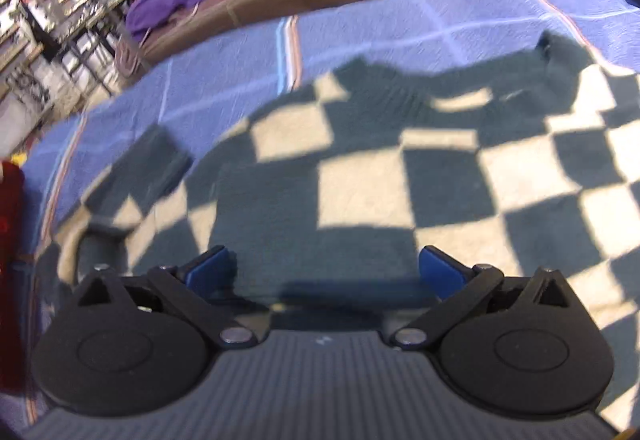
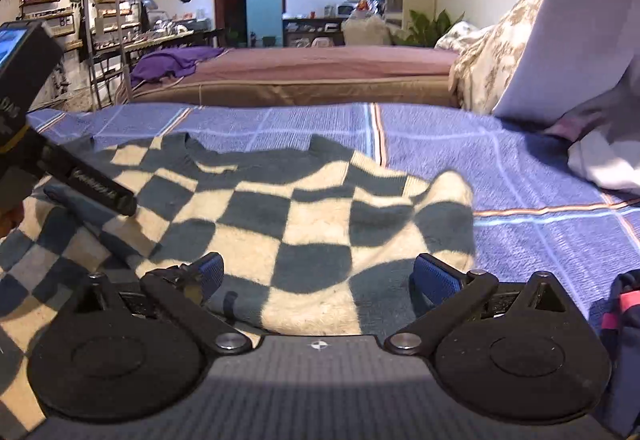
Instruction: Fold small clothes
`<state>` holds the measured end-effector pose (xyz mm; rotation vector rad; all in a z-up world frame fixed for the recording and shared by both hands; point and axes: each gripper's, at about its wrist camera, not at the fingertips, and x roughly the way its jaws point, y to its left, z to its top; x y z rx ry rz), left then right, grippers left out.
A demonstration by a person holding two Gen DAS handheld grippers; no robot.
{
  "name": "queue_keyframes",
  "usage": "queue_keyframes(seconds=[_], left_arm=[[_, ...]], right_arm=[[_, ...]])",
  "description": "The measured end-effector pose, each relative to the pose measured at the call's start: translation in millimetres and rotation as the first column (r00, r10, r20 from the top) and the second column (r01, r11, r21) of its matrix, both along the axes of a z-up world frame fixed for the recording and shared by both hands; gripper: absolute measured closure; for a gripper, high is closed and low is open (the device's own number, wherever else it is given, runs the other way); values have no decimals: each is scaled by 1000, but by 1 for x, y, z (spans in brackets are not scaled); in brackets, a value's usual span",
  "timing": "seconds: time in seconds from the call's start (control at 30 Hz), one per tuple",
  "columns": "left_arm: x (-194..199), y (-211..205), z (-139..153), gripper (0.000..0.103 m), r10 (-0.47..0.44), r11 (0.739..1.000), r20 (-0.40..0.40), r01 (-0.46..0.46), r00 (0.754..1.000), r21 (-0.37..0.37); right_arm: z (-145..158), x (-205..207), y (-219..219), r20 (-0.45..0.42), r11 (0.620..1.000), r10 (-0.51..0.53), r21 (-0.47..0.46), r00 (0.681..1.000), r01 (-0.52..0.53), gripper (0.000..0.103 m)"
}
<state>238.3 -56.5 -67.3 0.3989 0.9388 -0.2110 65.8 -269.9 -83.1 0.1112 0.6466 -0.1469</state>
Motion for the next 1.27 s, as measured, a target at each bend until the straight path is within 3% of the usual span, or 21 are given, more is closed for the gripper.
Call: queue_keyframes(seconds=[0.07, 0.1, 0.2, 0.3, 0.37, 0.5, 0.6, 0.73, 0.87, 0.97, 1.1, 1.2, 1.27], left_arm=[[5, 20, -2, 0, 60, 992, -42, -64, 997, -107], [6, 26, -3, 0, 73, 988, -54, -80, 996, -131], [-1, 22, -4, 0, 36, 995, -14, -37, 999, -93], [-5, 15, 1, 0, 24, 999, -1, -24, 1000, -49], [-12, 14, 9, 0, 49, 998, -4, -49, 999, -36], [-49, 24, 23, 0, 36, 996, 31, -34, 999, -79], [-80, 44, 23, 0, 48, 993, 77, -40, 996, -107], [-95, 89, 21, 0, 160, 986, 151, -151, 975, -71], [-69, 147, 36, 11, 322, 947, 196, -317, 926, -57], [-37, 169, 46, 22, 336, 937, 219, -349, 916, 21], [12, 159, 42, 30, 224, 938, 265, -281, 938, 202], [47, 151, 28, 39, 192, 922, 224, -254, 955, 292], [66, 147, 13, 52, 186, 907, 172, -236, 967, 348]], right_arm=[[-15, -5, -24, -15, 991, -79, 103, 997, 81, 0], [-17, -12, -26, 16, 992, -66, 112, 998, 63, 0], [-16, -10, -24, -48, 997, -66, 45, 997, 69, 0], [-5, -11, -24, -46, 988, -112, 103, 993, 116, 0], [5, -19, -25, 15, 975, -135, 177, 991, 131, 0], [17, -37, -6, 57, 968, -130, 223, 990, 114, 0], [18, -45, 16, 50, 980, -35, 197, 998, 25, 0], [17, -50, 42, 40, 985, 53, 161, 998, -59, 0], [18, -48, 58, 42, 984, 108, 141, 993, -113, 0], [19, -44, 64, 35, 981, 123, 147, 992, -127, 0], [18, -44, 70, 24, 979, 141, 148, 990, -143, 0], [19, -45, 72, 13, 981, 142, 132, 990, -142, 0], [19, -46, 70, 7, 983, 133, 129, 991, -133, 0]])
